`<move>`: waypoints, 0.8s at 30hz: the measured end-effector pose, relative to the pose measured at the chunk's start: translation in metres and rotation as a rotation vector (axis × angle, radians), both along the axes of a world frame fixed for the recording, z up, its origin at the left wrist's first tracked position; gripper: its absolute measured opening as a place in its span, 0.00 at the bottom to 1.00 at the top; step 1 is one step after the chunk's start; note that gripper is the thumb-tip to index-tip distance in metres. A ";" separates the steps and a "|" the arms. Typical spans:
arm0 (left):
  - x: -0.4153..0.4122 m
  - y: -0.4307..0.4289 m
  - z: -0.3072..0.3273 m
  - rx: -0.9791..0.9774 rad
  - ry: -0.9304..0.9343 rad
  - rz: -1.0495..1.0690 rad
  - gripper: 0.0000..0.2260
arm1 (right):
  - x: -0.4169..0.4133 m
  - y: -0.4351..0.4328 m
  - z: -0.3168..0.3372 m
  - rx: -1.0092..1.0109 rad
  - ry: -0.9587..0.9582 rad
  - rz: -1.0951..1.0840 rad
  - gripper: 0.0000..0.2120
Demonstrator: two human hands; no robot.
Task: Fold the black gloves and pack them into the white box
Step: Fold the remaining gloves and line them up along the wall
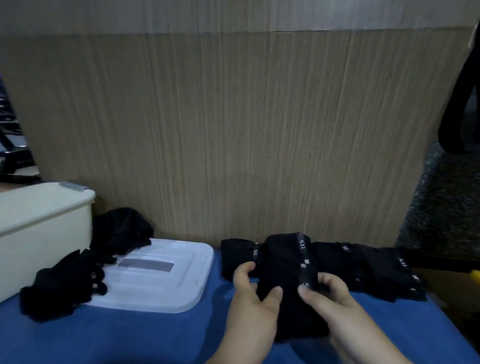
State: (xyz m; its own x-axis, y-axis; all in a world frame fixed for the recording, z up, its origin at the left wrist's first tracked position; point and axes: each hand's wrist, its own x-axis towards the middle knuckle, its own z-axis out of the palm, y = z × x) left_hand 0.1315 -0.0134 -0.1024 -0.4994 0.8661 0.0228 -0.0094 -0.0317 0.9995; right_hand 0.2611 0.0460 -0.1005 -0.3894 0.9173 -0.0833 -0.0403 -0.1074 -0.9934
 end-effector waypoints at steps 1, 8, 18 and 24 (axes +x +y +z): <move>-0.005 0.002 0.002 0.021 -0.015 0.028 0.21 | -0.008 0.000 0.003 0.021 0.016 -0.023 0.15; -0.045 0.033 0.035 0.089 -0.007 0.202 0.15 | -0.066 0.028 0.034 0.295 -0.132 -0.099 0.22; -0.092 0.083 0.025 -0.068 0.173 0.218 0.19 | -0.111 0.070 0.036 0.727 -0.665 -0.088 0.33; -0.105 0.102 0.004 -0.142 0.520 0.221 0.17 | -0.120 0.087 0.019 0.915 -1.056 -0.096 0.22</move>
State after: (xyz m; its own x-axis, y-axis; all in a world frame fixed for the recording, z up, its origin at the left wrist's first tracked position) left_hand 0.0265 0.0886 -0.0988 -0.6229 0.7551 0.2046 0.4752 0.1575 0.8657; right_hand 0.1412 0.1330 -0.0814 -0.4525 0.8241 0.3406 0.7906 0.5475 -0.2742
